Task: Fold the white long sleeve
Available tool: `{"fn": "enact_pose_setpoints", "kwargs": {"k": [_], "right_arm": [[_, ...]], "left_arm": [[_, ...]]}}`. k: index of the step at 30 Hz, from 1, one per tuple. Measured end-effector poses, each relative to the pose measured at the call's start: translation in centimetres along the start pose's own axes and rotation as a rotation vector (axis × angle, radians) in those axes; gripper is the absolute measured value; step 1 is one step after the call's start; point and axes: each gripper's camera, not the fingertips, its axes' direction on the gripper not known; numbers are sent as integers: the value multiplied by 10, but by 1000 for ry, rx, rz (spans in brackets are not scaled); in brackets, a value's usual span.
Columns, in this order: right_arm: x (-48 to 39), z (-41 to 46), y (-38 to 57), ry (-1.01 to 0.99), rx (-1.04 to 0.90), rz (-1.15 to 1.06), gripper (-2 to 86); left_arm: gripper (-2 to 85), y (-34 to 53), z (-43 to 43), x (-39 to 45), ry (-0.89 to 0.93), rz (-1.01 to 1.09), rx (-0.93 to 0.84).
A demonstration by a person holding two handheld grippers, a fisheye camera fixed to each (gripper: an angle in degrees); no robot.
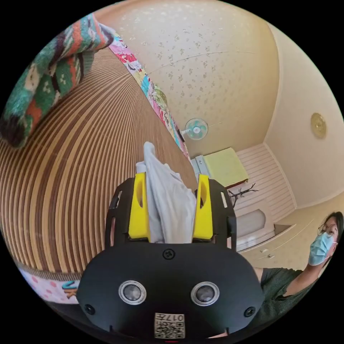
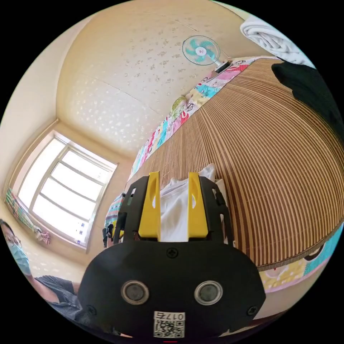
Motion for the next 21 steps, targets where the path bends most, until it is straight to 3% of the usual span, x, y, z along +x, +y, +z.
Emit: {"fn": "enact_pose_setpoints", "kwargs": {"k": [3, 8, 12, 15, 18, 20, 21], "right_arm": [[-70, 43, 16, 16, -154, -138, 119], [-213, 175, 34, 58, -649, -353, 135], [-309, 249, 51, 172, -786, -514, 159], [-378, 299, 69, 249, -912, -615, 186], [-436, 344, 96, 438, -1078, -782, 209], [-454, 384, 115, 737, -1141, -908, 202], [-453, 394, 121, 796, -1176, -933, 199]], "left_arm": [[224, 65, 6, 8, -77, 22, -64], [181, 124, 41, 25, -107, -2, -143], [116, 137, 66, 31, -80, -79, -139], [76, 137, 62, 81, -146, 62, -96], [49, 139, 69, 137, -222, 221, -72], [45, 141, 87, 161, -272, 306, -92], [44, 144, 100, 169, -289, 328, -104]]}}
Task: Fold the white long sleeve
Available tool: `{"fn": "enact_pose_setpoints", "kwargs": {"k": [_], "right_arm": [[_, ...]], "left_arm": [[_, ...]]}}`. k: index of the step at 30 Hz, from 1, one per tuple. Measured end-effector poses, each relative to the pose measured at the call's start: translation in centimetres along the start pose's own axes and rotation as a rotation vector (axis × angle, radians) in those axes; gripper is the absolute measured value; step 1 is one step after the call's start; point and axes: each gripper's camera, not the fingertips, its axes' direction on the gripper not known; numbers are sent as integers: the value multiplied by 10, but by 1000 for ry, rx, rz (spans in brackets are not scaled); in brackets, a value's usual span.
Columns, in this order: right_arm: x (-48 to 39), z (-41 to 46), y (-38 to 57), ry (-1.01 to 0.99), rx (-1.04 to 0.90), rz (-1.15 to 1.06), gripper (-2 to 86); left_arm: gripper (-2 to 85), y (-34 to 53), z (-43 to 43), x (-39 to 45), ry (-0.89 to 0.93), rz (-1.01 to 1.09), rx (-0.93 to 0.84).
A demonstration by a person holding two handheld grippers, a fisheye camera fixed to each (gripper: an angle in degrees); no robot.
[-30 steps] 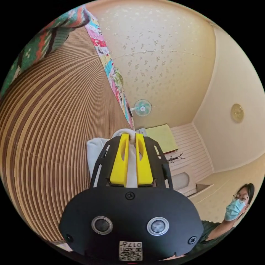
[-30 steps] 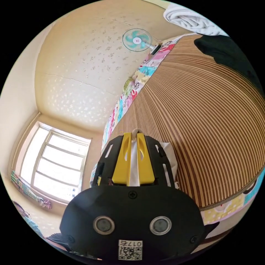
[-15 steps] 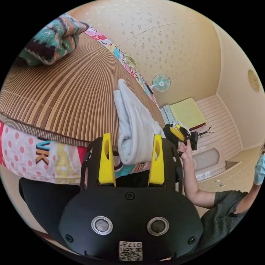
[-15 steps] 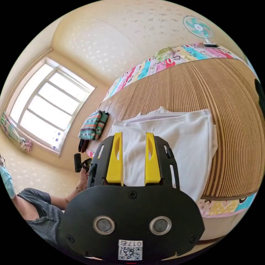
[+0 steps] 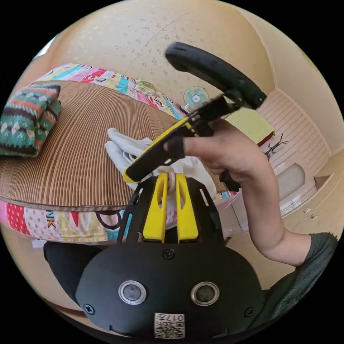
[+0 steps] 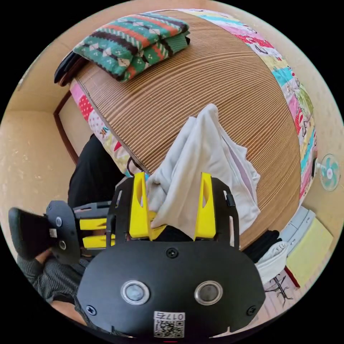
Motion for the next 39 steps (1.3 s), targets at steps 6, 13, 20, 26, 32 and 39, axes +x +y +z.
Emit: {"fn": "enact_pose_setpoints", "kwargs": {"k": [6, 13, 20, 26, 32, 39], "right_arm": [[-15, 60, -41, -1, -317, -106, 201], [1, 47, 30, 89, -75, -151, 116], [250, 81, 371, -689, 840, 118, 111], [342, 288, 616, -858, 1040, 702, 144], [258, 421, 725, -1048, 1120, 871, 172], [194, 511, 700, -1511, 1272, 791, 222]], "left_arm": [[43, 26, 28, 6, -28, -22, 10], [112, 69, -1, -26, 140, -31, 98], [159, 74, -11, -66, 260, 23, -36], [201, 49, 97, -67, 438, 11, -243], [214, 36, 217, -69, 522, -136, -413], [99, 67, 245, -77, 659, -223, -488]]}}
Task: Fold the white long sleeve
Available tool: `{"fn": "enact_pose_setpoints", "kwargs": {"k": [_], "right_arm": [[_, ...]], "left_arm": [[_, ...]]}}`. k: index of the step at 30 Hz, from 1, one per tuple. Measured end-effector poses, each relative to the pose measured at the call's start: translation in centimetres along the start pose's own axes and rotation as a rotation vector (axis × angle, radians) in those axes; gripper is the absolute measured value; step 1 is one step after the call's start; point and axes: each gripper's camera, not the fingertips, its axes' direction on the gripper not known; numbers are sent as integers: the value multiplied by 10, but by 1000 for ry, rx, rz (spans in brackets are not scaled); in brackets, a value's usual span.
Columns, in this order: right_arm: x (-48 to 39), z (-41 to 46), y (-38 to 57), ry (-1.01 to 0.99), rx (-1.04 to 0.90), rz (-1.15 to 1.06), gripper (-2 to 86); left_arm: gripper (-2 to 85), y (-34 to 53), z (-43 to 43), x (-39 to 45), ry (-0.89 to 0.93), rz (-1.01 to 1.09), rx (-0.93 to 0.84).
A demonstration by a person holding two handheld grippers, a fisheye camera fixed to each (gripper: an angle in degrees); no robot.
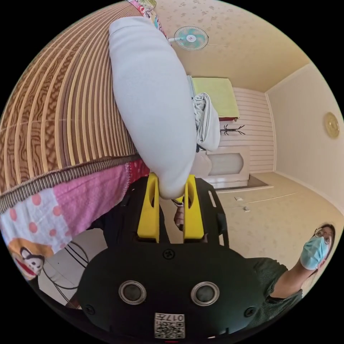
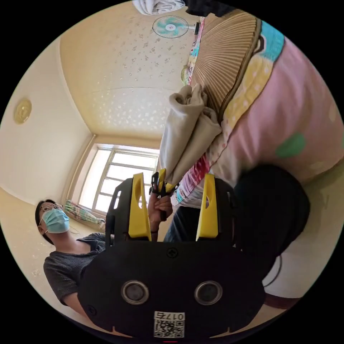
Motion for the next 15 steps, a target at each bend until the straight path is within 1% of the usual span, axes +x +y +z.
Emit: {"fn": "enact_pose_setpoints", "kwargs": {"k": [2, 4, 5, 7, 8, 9, 12, 14, 15], "right_arm": [[15, 19, -1, -123, -1, 21, 238], [17, 37, -5, -172, -28, 20, 234], [14, 47, -6, -141, -58, 19, 224], [4, 53, -5, -106, -71, -31, 212], [-5, 55, -7, -131, -77, -73, 204], [-11, 55, -10, -140, -75, -96, 200], [-54, 42, -44, -162, -36, -263, 181], [-100, 20, -79, -133, 25, -394, 167], [-110, 14, -89, -119, 38, -409, 163]], "left_arm": [[92, 20, 4, 18, -27, 55, -52], [89, 57, 18, 46, -69, 133, -143], [90, 67, 20, 52, -86, 148, -157], [94, 99, 8, 75, -201, 222, -102], [95, 103, 3, 80, -208, 243, -93], [95, 109, -8, 88, -185, 282, -85], [87, 125, -40, 105, -122, 376, -8], [88, 134, -50, 111, -162, 399, 17], [92, 139, -52, 111, -215, 393, 20]]}}
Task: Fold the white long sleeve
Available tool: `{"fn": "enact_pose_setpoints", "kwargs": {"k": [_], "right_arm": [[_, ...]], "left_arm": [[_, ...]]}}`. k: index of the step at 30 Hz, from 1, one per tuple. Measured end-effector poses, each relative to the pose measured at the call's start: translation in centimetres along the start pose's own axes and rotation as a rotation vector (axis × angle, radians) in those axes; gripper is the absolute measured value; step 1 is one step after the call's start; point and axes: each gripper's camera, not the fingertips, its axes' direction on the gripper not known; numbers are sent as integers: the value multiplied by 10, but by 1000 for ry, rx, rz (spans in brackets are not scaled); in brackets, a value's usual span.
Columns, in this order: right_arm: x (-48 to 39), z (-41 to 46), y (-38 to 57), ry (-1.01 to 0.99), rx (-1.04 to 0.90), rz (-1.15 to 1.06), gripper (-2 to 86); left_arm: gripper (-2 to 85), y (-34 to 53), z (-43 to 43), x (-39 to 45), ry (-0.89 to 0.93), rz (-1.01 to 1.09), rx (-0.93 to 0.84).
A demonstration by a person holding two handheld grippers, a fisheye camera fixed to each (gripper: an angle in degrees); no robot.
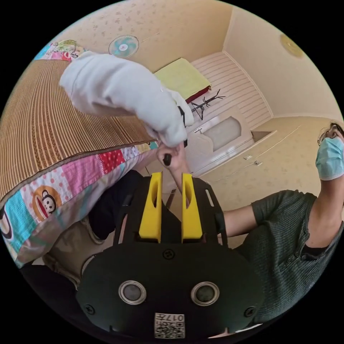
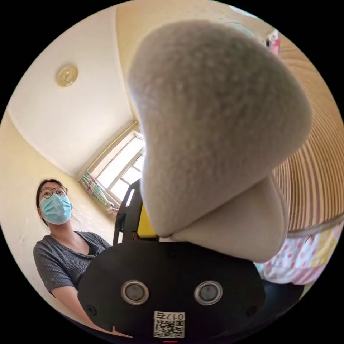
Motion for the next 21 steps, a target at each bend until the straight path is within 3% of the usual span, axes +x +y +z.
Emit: {"fn": "enact_pose_setpoints", "kwargs": {"k": [3, 5, 8, 10, 14, 18, 21], "right_arm": [[1, -29, -61, 119, 22, 63, 143], [18, -68, -82, 318, 121, 138, 139], [33, -123, -59, 588, 279, 349, 162], [17, -132, -31, 835, 307, 365, 172], [-20, -55, 20, 1189, 160, 173, 182], [-46, 66, 48, 1250, 58, -83, 213], [-37, 182, 46, 1269, -137, -198, 243]], "left_arm": [[142, 13, 8, -10, -75, -63, -43], [163, 22, 13, -19, -48, -99, -48], [175, 40, 13, -32, -80, -173, -8], [194, 48, 3, -40, -178, -229, 34], [237, 46, -32, -48, -433, -306, 133], [291, 2, -66, -55, -657, -297, 257], [315, -49, -65, -63, -880, -276, 301]]}}
